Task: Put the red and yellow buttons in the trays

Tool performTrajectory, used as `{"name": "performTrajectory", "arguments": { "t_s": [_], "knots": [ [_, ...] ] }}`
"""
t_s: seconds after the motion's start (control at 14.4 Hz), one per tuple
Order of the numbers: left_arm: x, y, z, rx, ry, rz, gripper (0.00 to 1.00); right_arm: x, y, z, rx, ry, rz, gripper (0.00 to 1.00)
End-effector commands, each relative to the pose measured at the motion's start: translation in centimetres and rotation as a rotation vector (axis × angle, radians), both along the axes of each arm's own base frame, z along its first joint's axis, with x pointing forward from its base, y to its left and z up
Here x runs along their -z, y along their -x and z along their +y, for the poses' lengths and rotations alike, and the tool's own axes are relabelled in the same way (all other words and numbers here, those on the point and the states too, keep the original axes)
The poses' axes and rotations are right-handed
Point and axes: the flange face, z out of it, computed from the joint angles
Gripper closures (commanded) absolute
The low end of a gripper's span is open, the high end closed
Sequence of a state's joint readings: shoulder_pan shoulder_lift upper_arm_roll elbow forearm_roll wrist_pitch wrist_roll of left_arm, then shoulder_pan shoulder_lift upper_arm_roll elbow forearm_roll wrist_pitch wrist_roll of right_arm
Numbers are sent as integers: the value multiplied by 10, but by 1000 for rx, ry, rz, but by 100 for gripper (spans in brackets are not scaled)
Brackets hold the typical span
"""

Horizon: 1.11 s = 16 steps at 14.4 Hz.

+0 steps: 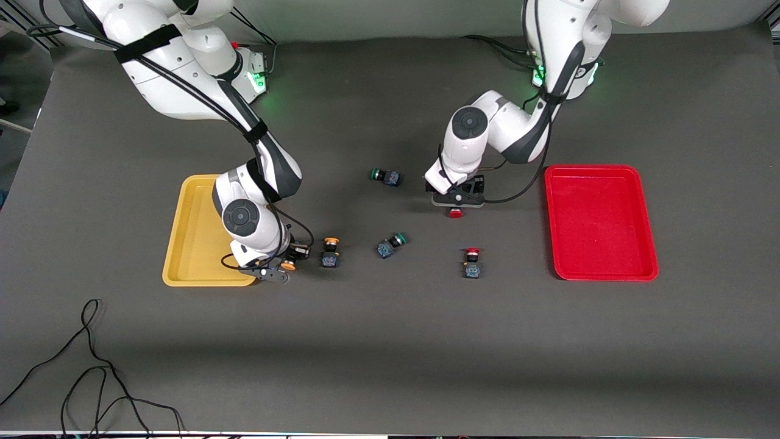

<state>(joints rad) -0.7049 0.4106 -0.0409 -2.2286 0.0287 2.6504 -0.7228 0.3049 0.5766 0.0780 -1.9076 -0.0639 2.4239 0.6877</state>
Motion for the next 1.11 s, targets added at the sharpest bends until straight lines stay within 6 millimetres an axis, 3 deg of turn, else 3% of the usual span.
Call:
{"name": "performTrajectory", "arguments": {
  "t_s": [0.0, 0.14, 0.21, 0.35, 0.42, 0.49, 0.56, 0.84, 0.97, 1.04],
  "knots": [
    [2, -2, -4, -9, -9, -14, 16, -69, 3, -8, -2, 46, 12, 91],
    [2, -7, -2, -19, -8, -18, 53, -110, 3, -36, -49, 59, 24, 90],
    [2, -8, -1, -22, -11, -16, 70, -114, 5, -53, -43, 72, 42, 90],
    [0, -12, 1, -28, -14, -14, 88, -100, 13, -89, -23, 96, 87, 89],
    [-4, -16, 0, -31, -12, -18, 89, -97, 15, -97, -15, 102, 97, 88],
    [-14, -25, 4, -44, -13, -19, 89, -97, 14, -107, 0, 107, 100, 48],
    [-41, -39, 7, -57, -25, -11, 89, -103, 12, -118, -4, 107, 92, 2],
    [-167, -91, 26, -105, -43, 97, 89, -125, -5, -113, 5, 89, 45, 0],
    [-207, -113, 56, -111, -27, 130, 88, -139, -16, -100, 35, 74, 19, 0],
    [-225, -122, 83, -124, -15, 123, 88, -140, -23, -83, 58, 26, 11, 0]
  ]
}}
